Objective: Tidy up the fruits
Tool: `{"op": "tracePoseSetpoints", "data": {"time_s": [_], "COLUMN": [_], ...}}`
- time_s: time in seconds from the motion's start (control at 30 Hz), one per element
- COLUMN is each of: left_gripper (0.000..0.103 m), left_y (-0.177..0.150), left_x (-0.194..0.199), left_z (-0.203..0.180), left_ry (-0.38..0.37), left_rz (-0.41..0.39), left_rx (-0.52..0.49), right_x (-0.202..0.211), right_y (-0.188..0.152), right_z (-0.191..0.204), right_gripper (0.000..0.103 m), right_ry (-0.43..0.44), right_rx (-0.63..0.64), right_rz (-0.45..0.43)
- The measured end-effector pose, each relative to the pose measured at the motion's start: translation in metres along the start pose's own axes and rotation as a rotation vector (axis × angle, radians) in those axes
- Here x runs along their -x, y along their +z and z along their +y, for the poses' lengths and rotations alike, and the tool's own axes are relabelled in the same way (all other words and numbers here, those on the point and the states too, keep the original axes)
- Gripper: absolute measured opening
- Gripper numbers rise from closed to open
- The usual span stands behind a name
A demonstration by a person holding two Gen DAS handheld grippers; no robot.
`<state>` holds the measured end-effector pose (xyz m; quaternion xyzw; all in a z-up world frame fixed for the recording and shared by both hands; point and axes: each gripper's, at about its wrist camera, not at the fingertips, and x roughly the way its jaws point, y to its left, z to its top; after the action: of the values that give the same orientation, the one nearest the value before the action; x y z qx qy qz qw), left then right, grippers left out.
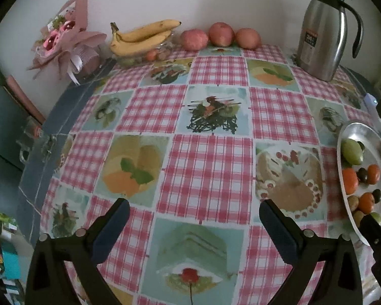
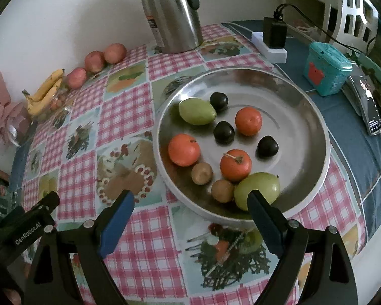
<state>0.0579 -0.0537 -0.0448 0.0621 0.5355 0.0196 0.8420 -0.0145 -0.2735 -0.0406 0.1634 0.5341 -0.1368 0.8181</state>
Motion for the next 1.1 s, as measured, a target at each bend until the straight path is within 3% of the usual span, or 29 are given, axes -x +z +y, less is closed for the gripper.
{"op": "tracePoseSetpoints", "data": {"time_s": [0.43, 0.6, 1.1], "left_gripper": [0.103, 0.103, 0.103], "left_y": [-0.016, -0.016, -0.013], "left_x": [0.02, 0.014, 0.012], "left_z": [0.009, 0.014, 0.018], "left_ry": [-0.005, -0.019, -0.04], "left_rz": [-0.006, 0.036, 0.057], "left_rx": [-0.016, 0.016, 0.039], "right_x": [0.023, 0.021, 0.01], "right_y": [-0.006, -0.004, -0.005], "right_z": [0.0, -0.001, 0.001], "right_gripper": [0.091, 0.091, 0.091], "right_ry": [0.0, 0.004, -0.007], "right_rx": [-0.001, -0.007, -0.008], "right_rz": [-0.046, -0.035, 0.015]}}
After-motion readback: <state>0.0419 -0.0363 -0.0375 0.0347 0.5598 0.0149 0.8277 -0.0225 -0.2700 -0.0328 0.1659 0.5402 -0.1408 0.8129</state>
